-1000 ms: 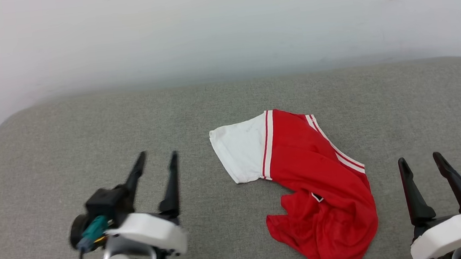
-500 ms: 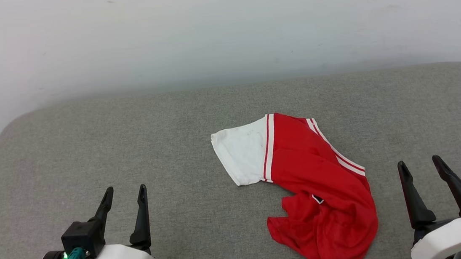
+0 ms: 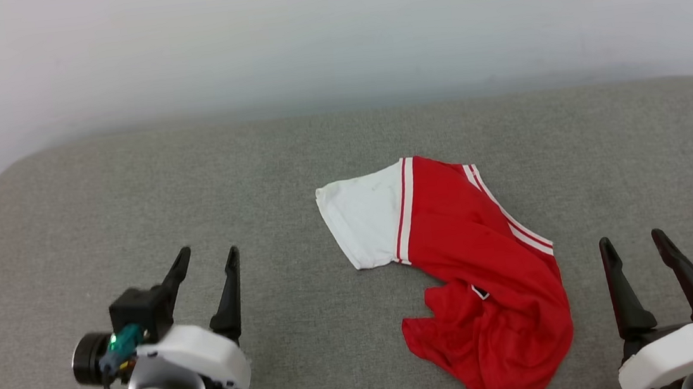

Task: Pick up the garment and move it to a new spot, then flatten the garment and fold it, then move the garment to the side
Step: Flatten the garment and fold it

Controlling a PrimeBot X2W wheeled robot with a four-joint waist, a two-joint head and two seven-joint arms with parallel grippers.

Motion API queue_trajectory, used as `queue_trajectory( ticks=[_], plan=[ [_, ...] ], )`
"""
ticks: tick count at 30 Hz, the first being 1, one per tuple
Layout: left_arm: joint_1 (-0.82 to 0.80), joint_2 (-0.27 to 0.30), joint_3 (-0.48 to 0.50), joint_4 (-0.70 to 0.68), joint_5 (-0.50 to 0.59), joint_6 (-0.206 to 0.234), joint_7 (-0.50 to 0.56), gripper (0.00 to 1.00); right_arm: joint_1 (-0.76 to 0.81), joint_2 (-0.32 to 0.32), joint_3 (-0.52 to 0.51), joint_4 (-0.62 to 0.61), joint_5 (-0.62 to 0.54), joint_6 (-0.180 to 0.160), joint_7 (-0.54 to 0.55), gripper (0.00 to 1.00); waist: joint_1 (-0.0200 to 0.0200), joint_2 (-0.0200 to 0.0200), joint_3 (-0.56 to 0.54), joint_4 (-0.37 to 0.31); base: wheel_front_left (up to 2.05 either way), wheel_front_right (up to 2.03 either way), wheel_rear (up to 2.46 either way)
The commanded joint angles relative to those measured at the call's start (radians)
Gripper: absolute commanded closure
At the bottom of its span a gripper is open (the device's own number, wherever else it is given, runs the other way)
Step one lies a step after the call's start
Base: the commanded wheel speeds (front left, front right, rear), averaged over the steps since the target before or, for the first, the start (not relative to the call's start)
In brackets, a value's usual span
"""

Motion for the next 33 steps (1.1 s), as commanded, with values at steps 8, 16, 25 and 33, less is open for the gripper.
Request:
queue_trajectory(
  ticks=[8,16,25,33],
  plan=[
    [-0.262,-0.016,-0.051,0.085,-0.035,-0.101,0.169,0.00,-0.075,0.000,-0.007,-0.020,-0.011,-0.001,-0.007,0.00,0.0001,-0.0001,0.144,-0.054,0.00,0.00,0.00],
    [-0.484,-0.011,-0.112,0.250,-0.083,-0.194,0.371,0.00,-0.129,0.000,0.016,0.015,0.017,-0.001,-0.048,0.00,0.0001,-0.0001,0.252,-0.131,0.00,0.00,0.00],
    [-0.628,0.033,-0.229,0.423,-0.139,-0.218,0.626,0.00,-0.168,0.000,0.026,0.069,0.048,-0.001,-0.102,0.00,0.0001,-0.0001,0.329,-0.190,0.00,0.00,0.00],
    [-0.597,0.040,-0.420,0.461,-0.244,-0.224,0.814,0.66,-0.195,0.000,0.034,0.104,0.055,-0.001,-0.122,0.00,0.0001,-0.0001,0.342,-0.203,0.00,0.00,0.00]
  ],
)
